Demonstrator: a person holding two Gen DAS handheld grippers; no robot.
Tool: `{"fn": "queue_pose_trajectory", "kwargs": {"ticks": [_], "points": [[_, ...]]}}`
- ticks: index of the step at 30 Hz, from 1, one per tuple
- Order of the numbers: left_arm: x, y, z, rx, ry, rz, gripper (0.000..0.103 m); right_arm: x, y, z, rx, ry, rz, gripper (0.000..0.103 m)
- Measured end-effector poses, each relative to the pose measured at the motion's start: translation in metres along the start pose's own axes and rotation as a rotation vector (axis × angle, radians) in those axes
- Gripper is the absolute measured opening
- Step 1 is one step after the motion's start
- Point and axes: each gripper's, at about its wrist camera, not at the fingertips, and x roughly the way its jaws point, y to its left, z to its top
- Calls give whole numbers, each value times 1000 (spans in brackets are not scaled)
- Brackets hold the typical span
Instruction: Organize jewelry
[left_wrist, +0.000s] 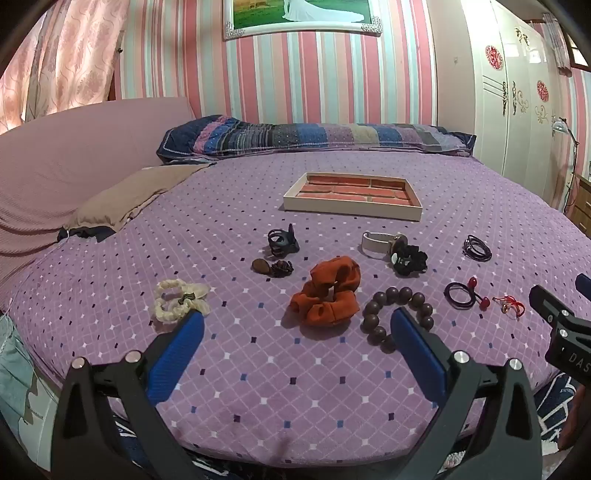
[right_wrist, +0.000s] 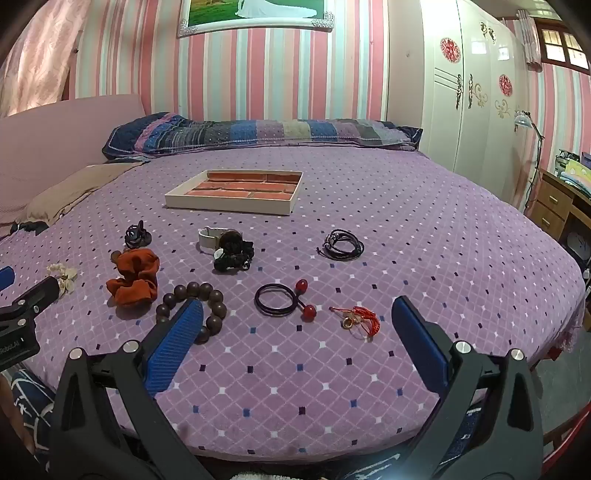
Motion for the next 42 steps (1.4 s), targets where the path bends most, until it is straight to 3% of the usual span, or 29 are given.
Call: {"fn": "queue_pose_trajectory", "kwargs": {"ticks": [42], "points": [[13, -3, -10, 2, 35, -33, 99, 11, -11, -3, 36, 21, 4, 99]]}}
